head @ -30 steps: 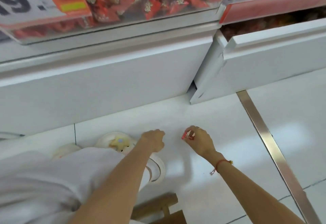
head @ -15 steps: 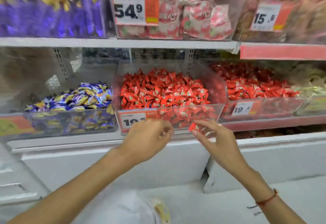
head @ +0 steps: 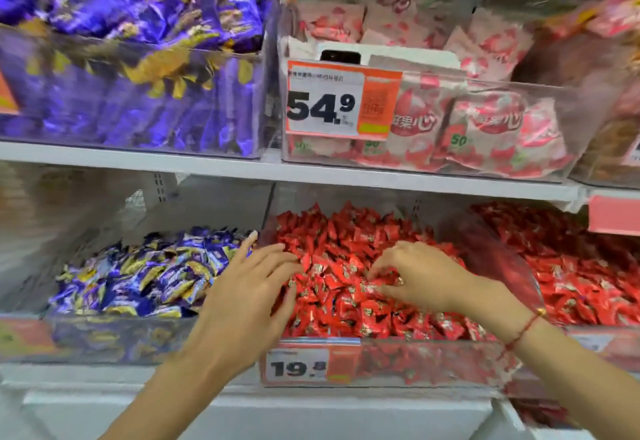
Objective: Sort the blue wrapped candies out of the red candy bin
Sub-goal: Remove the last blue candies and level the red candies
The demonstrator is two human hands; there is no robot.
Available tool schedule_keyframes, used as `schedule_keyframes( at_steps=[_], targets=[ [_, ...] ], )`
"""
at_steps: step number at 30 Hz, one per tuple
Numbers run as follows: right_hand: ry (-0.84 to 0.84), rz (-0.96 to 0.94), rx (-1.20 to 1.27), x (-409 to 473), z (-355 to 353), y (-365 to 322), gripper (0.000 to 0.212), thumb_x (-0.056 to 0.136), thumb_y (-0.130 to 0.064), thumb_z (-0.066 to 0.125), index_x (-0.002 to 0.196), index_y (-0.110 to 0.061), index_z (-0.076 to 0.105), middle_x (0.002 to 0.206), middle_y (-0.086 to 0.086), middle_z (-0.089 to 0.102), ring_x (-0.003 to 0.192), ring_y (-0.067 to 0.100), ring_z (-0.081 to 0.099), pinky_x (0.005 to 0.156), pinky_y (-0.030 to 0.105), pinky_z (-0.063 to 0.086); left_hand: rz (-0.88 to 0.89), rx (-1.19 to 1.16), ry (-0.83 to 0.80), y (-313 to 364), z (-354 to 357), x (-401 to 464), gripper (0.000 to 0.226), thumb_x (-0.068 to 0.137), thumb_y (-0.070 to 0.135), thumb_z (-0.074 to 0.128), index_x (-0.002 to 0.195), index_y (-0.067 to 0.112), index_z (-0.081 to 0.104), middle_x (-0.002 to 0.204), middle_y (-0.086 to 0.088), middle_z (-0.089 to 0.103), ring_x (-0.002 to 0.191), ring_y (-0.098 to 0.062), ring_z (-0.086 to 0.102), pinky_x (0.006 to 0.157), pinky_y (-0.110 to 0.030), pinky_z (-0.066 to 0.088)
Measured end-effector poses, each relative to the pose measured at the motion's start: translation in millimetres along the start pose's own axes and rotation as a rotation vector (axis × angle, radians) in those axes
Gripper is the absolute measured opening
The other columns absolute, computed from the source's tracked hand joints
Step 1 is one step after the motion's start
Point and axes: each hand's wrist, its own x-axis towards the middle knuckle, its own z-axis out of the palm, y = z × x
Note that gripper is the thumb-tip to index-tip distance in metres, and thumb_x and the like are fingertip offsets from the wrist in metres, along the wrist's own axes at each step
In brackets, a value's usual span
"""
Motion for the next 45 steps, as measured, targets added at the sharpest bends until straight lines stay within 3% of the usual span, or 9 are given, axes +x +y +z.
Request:
schedule_keyframes(
  at_steps=[5, 10, 19, 25, 29, 34, 39, 42, 45],
  targets=[
    [0.058, -0.235, 0.207, 30.5, 16.8, -11.2, 0.03, 0.089, -0.037, 0.064, 0.119, -0.035, 0.063, 0.119, -0.012, 0.059, 0.115, 0.01, 0.05, 0.097, 0.033, 0.042, 0.0, -0.027, -0.031, -1.9, 5.6, 2.9, 0.028, 0.09, 0.031, 0.049, 0.099, 0.021, 0.074, 0.104, 0.009, 0.069, 0.111, -0.014, 0.059, 0.116, -0.035, 0.026],
    [-0.018, -0.364, 0.014, 51.1, 47.8, -29.5, 0.063, 0.087, -0.062, 0.053, 0.142, -0.035, 0.039, 0.146, -0.005, 0.038, 0.136, 0.017, 0.031, 0.112, 0.034, 0.022, -0.002, -0.012, -0.057, 0.3, 1.8, 3.1, 0.026, 0.09, 0.032, 0.051, 0.089, 0.021, 0.074, 0.087, 0.012, 0.067, 0.087, -0.011, 0.057, 0.113, -0.03, 0.028],
    [0.018, -0.292, -0.221, 19.0, 20.5, 24.0, 0.027, 0.081, -0.04, 0.066, 0.108, -0.039, 0.063, 0.108, -0.008, 0.058, 0.109, 0.018, 0.051, 0.101, 0.039, 0.036, -0.019, 0.058, -0.06, 4.7, -0.8, 3.3, 0.031, 0.092, 0.032, 0.046, 0.082, 0.021, 0.073, 0.081, 0.013, 0.065, 0.084, -0.012, 0.055, 0.114, -0.03, 0.026],
    [-0.126, -0.114, -0.182, 2.0, 10.3, 28.0, 0.04, 0.09, -0.063, 0.042, 0.114, -0.041, 0.065, 0.132, -0.012, 0.051, 0.13, 0.014, 0.034, 0.115, 0.039, 0.015, 0.002, 0.074, -0.01, 4.4, -0.3, 0.1, 0.034, 0.094, 0.029, 0.045, 0.078, 0.017, 0.072, 0.078, 0.011, 0.063, 0.082, -0.014, 0.055, 0.114, -0.031, 0.028],
    [0.107, -0.195, -0.018, 27.3, 10.0, -2.3, 0.04, 0.094, -0.054, 0.045, 0.087, -0.025, 0.071, 0.1, -0.011, 0.063, 0.103, 0.011, 0.05, 0.097, 0.031, 0.038, 0.007, 0.089, 0.019, 3.6, 3.3, 0.4, 0.037, 0.095, 0.033, 0.042, 0.075, 0.02, 0.07, 0.077, 0.012, 0.062, 0.081, -0.014, 0.054, 0.111, -0.034, 0.031],
    [-0.082, -0.178, -0.055, 55.4, 34.6, -23.6, 0.048, 0.083, -0.051, 0.065, 0.125, -0.027, 0.061, 0.113, -0.001, 0.062, 0.109, 0.021, 0.054, 0.076, 0.03, 0.043, 0.03, 0.134, 0.032, 0.8, 5.8, 0.9, 0.039, 0.095, 0.035, 0.041, 0.075, 0.019, 0.07, 0.076, 0.01, 0.063, 0.082, -0.017, 0.055, 0.11, -0.035, 0.031],
    [-0.244, -0.036, -0.17, 59.2, 41.1, -22.9, 0.063, 0.085, -0.042, 0.065, 0.14, -0.019, 0.044, 0.134, 0.007, 0.049, 0.123, 0.031, 0.043, 0.095, 0.038, 0.043, 0.057, 0.093, 0.041, -1.3, 6.4, -2.3, 0.038, 0.095, 0.033, 0.041, 0.077, 0.018, 0.072, 0.077, 0.011, 0.063, 0.082, -0.015, 0.054, 0.113, -0.035, 0.028],
    [-0.224, -0.005, -0.07, 58.1, 41.7, -23.2, 0.048, 0.084, -0.037, 0.067, 0.129, -0.022, 0.058, 0.125, 0.004, 0.061, 0.118, 0.028, 0.05, 0.092, 0.035, 0.045, 0.063, 0.036, 0.072, -1.3, 7.5, -2.8, 0.036, 0.094, 0.032, 0.042, 0.079, 0.019, 0.071, 0.082, 0.013, 0.064, 0.084, -0.013, 0.055, 0.114, -0.033, 0.026],
    [-0.136, -0.02, 0.035, 51.6, 37.0, -15.8, 0.017, 0.082, -0.04, 0.068, 0.087, -0.024, 0.069, 0.09, -0.003, 0.069, 0.092, 0.021, 0.059, 0.076, 0.03, 0.042, 0.043, -0.055, 0.137, 3.3, 6.3, -3.4, 0.03, 0.093, 0.033, 0.046, 0.086, 0.022, 0.072, 0.091, 0.015, 0.066, 0.09, -0.008, 0.056, 0.116, -0.029, 0.023]
  ],
)
